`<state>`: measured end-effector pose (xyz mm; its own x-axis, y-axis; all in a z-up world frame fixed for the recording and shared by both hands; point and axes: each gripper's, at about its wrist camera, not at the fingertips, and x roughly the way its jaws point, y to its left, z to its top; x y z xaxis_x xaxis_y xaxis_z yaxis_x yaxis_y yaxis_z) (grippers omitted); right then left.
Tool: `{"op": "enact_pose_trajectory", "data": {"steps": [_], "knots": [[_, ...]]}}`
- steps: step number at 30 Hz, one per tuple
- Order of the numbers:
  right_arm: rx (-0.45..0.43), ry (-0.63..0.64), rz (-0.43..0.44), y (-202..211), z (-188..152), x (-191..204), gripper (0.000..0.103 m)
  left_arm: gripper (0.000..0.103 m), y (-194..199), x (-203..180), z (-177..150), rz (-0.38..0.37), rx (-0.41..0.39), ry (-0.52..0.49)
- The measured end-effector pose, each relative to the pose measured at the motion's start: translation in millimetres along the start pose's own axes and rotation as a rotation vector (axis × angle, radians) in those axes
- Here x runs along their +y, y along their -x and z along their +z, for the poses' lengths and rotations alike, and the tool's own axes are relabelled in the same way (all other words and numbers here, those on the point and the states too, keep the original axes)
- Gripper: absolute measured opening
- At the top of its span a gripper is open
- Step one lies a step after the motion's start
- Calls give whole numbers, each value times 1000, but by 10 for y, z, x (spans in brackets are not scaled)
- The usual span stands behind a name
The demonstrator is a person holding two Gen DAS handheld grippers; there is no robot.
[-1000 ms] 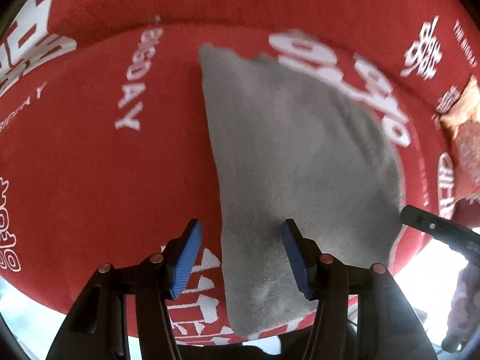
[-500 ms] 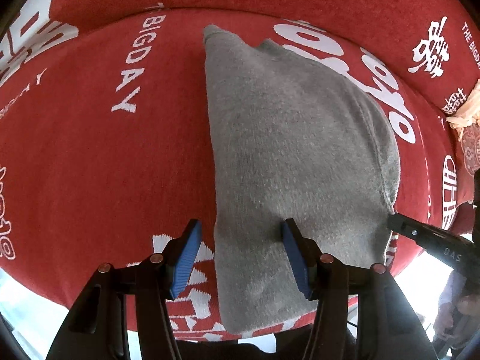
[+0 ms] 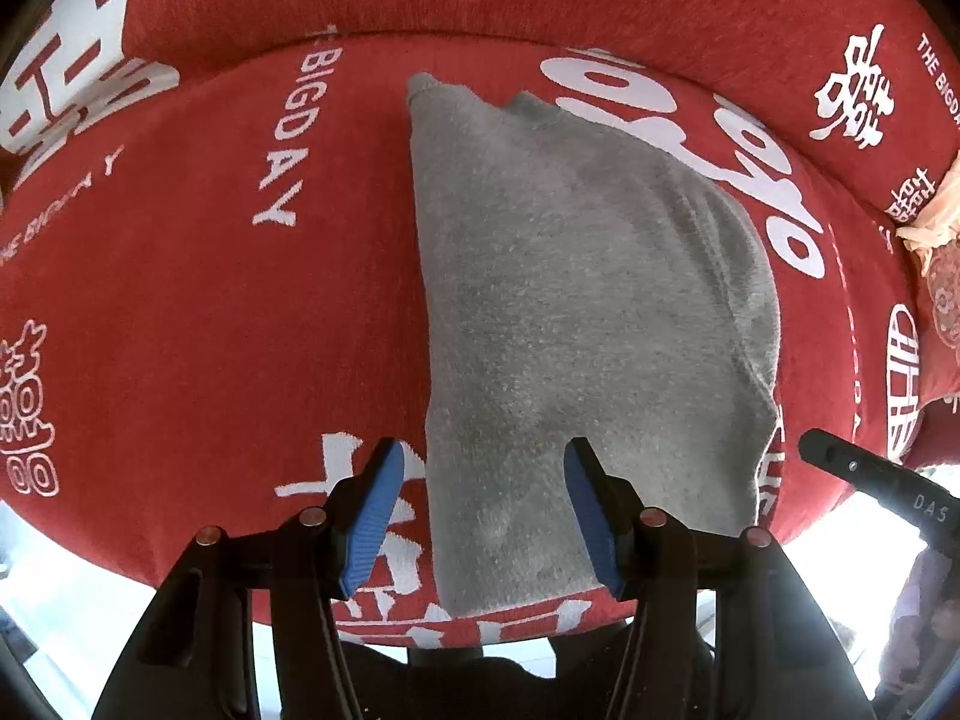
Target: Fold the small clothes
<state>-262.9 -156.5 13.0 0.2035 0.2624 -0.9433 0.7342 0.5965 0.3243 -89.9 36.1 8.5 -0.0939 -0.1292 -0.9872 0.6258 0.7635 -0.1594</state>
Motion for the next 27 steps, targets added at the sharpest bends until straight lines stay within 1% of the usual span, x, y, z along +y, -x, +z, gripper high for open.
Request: {"op": "enact_pose_trajectory", "data": {"steps": [3,6,8,9,10,11,12,13,14,15,16,17,19,21,23,25,27], "knots": [[-2,7,-8,37,8,31,10,57,46,-20,-6,10,0,-5],[-3,26,-43,95,25,111,10,57,112,-58,-4,20,3,-12],[-4,36,-60,141,30,160,13,58,185,-88,-12,34,-4,-21],[-3,45,-75,178,35,205,21,58,217,-102,-12,40,-7,-24],[-4,51,-83,200,35,236,33,66,258,-120,-12,52,-10,-31],[-6,55,-92,225,29,267,40,83,284,-126,-15,58,-12,-33],[-12,66,-106,262,26,322,49,87,329,-137,-16,71,-23,-38],[-14,75,-117,281,24,359,53,88,381,-147,-20,82,-42,-44],[-17,82,-128,298,21,395,55,88,409,-155,-22,86,-46,-51],[-18,90,-142,313,22,435,59,88,421,-157,-22,86,-42,-53],[-20,97,-163,327,23,475,66,88,429,-155,-22,84,-36,-49],[-25,104,-177,341,18,501,70,88,438,-145,-21,83,-32,-40],[-44,122,-200,384,17,576,81,88,461,-122,-20,86,-26,-19],[-58,130,-212,406,25,615,82,88,488,-112,-23,98,-26,-12],[-68,132,-225,428,30,647,90,88,510,-118,-29,104,-31,-14],[-78,129,-239,443,32,661,103,88,525,-128,-31,115,-32,-20],[-92,123,-247,461,26,672,103,88,537,-140,-28,133,-33,-29]]}}
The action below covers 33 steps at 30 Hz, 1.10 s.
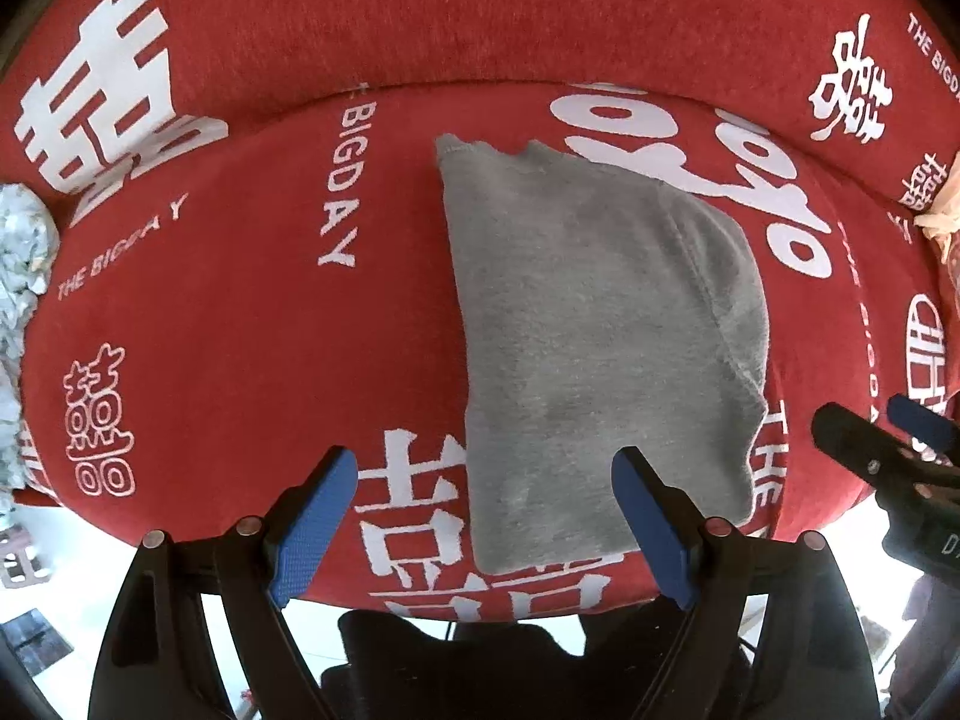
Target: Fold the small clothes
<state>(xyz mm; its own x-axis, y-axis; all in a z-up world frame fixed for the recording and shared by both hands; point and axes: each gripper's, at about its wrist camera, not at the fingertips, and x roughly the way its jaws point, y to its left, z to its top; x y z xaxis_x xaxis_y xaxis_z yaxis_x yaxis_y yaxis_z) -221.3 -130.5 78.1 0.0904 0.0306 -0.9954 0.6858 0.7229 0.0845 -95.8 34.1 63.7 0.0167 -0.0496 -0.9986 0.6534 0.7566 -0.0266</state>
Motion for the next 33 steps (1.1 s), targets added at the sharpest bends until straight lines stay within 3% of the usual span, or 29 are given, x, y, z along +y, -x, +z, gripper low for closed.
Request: {"op": "enact_pose_trajectory", "data": {"steps": [33], "knots": [[-1,4,-31,56,-33,98,103,88,10,127,-76,49,23,34]]}}
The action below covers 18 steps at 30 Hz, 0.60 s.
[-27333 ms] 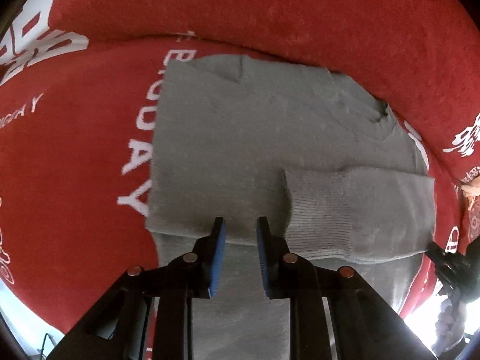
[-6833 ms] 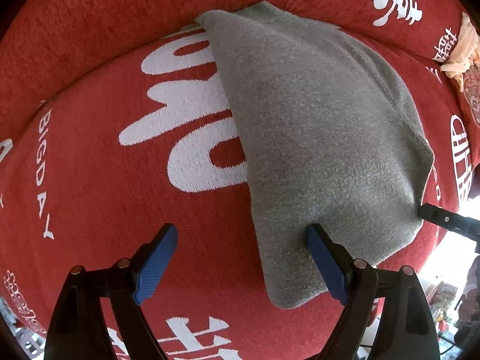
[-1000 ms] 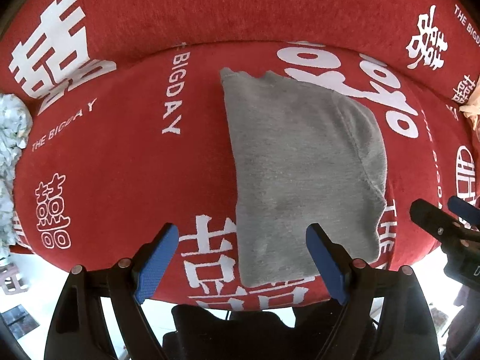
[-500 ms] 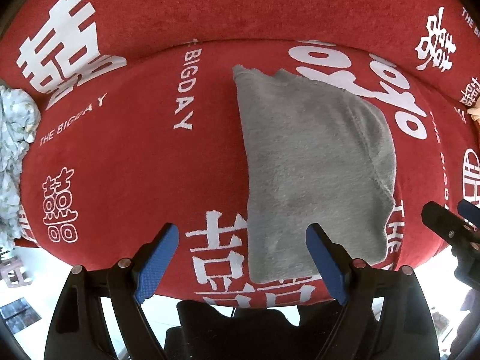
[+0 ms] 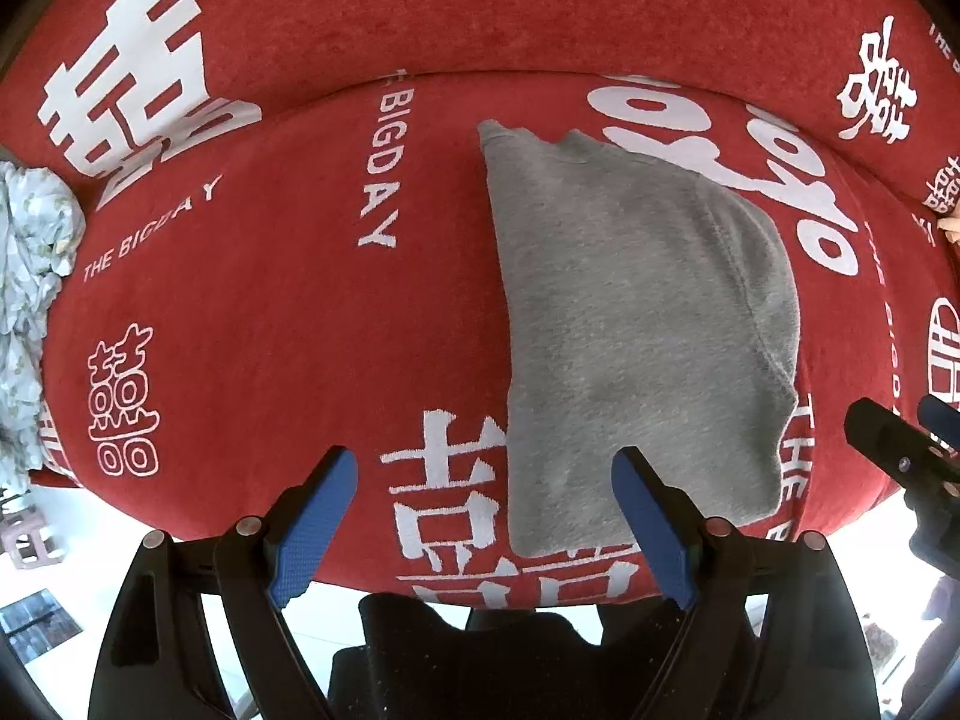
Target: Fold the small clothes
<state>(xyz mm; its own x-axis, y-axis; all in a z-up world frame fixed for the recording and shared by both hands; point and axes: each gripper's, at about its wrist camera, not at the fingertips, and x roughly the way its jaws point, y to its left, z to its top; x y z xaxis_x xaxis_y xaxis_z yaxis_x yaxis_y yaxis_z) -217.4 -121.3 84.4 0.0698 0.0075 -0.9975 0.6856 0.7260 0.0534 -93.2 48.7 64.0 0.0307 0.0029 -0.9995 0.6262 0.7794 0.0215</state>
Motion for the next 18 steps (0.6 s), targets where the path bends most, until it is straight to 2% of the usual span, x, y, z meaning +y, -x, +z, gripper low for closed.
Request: {"op": "enact_pose_trajectory", "data": {"steps": [18], "knots": [[-5,-3,-2,24,-36,37,103,88,31,25,-4,-3,-6,1]]}}
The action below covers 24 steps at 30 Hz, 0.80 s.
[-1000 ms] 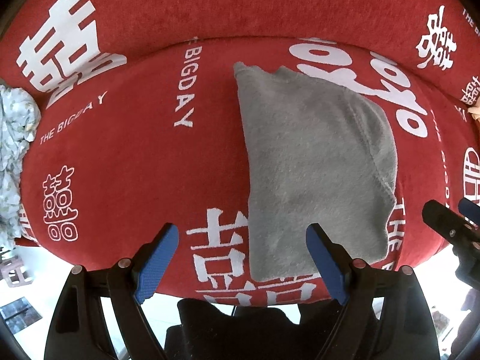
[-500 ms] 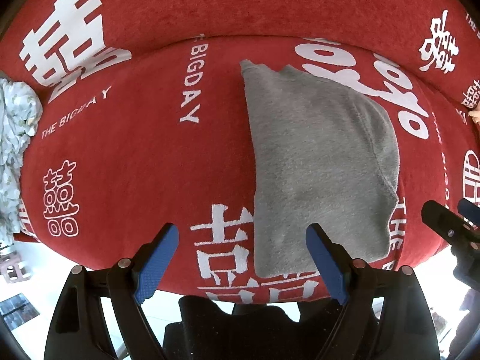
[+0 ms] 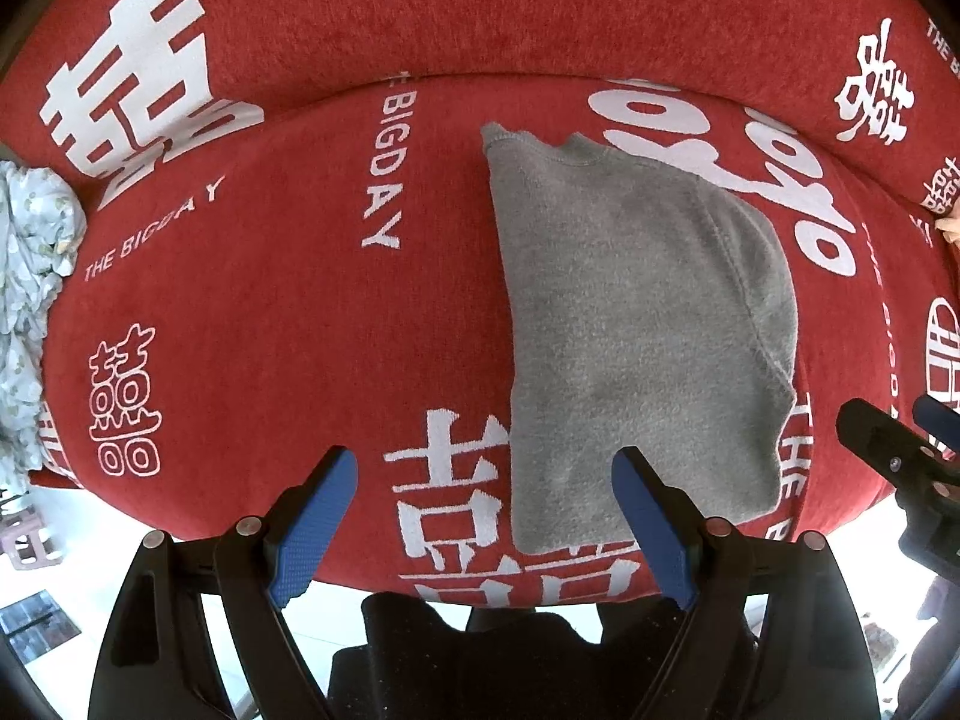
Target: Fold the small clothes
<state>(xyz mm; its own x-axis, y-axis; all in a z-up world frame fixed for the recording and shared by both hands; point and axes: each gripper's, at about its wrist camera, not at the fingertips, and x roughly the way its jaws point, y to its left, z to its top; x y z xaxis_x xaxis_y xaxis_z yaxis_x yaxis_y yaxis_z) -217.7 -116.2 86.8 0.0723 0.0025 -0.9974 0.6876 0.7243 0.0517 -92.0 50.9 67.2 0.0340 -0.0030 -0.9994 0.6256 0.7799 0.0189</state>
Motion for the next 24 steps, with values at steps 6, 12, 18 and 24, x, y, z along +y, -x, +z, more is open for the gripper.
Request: {"op": "enact_pose_trajectory", "data": {"steps": [6,12,18,24], "knots": [[1,4,0,-9,2,15,103,88,-4,-3,-5,6,-2,2],[-1,5,-2,-13,8,31,103,88,-13,-5,-6,16,-5,-1],[1,12,0,-14,32,19,103,88,-14,6,-2,24,-13,3],[-2,15,-3,-12,38,17,103,88,-15,6,3,34,-15,6]]}}
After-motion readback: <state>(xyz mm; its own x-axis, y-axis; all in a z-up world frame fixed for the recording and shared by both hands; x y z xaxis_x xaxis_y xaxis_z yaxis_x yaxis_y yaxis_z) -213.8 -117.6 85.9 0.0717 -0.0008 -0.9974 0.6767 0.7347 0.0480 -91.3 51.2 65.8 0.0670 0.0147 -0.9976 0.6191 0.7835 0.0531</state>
